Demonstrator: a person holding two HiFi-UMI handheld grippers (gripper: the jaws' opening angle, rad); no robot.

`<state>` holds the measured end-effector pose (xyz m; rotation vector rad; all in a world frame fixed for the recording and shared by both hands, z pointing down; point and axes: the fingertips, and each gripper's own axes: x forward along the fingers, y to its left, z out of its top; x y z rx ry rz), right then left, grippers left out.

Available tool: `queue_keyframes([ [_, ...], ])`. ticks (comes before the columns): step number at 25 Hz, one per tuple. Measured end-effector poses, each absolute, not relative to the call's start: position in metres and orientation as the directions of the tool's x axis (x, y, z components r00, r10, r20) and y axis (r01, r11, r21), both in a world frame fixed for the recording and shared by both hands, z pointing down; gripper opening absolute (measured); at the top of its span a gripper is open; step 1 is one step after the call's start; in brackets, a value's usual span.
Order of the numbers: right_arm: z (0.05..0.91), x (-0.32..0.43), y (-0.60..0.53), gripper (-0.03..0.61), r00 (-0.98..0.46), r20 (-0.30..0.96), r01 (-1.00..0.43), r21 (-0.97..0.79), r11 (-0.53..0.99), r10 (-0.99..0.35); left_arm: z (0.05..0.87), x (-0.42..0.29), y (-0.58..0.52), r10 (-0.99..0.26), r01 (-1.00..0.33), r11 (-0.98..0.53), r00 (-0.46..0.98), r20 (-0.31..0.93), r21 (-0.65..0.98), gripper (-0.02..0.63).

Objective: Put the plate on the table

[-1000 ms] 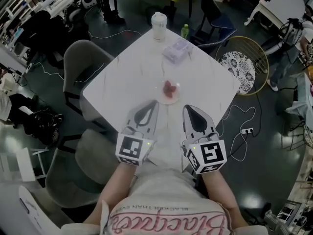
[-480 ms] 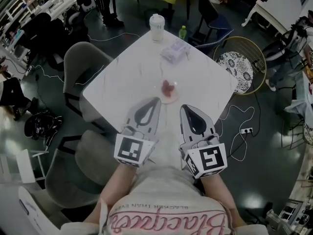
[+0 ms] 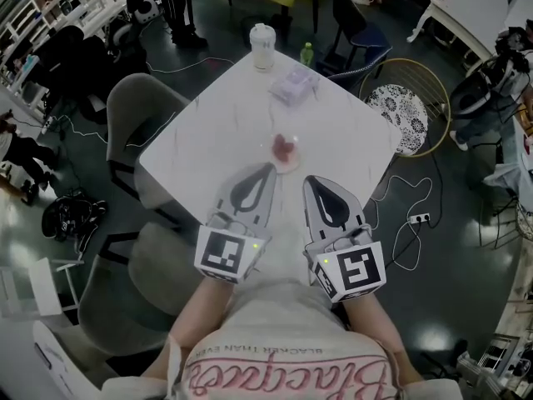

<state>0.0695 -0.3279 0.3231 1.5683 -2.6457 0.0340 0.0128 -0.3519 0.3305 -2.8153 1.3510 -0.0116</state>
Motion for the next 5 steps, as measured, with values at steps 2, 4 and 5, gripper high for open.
queue_keyframes([
  [2,0.3222,0.0712,-0.3279,0.003,-0.478,0.064,-0.877,0.015,0.48,-0.876,0.3295,0.0146,-0.3524,-0.777,-0.777,-0.629,0.629,-0.007,-0.028,0.005],
  [4,0.3214,0.0726,-0.3284,0.003,-0.475,0.06,-0.879,0.013,0.477,-0.878,0.3289,0.0155,-0.3529,-0.777,-0.777,-0.629,0.629,-0.004,-0.026,0.005],
  [5,0.321,0.0733,-0.3288,0.003,-0.473,0.058,-0.88,0.012,0.475,-0.879,0.3287,0.0157,-0.3532,-0.778,-0.777,-0.628,0.629,-0.003,-0.025,0.005],
])
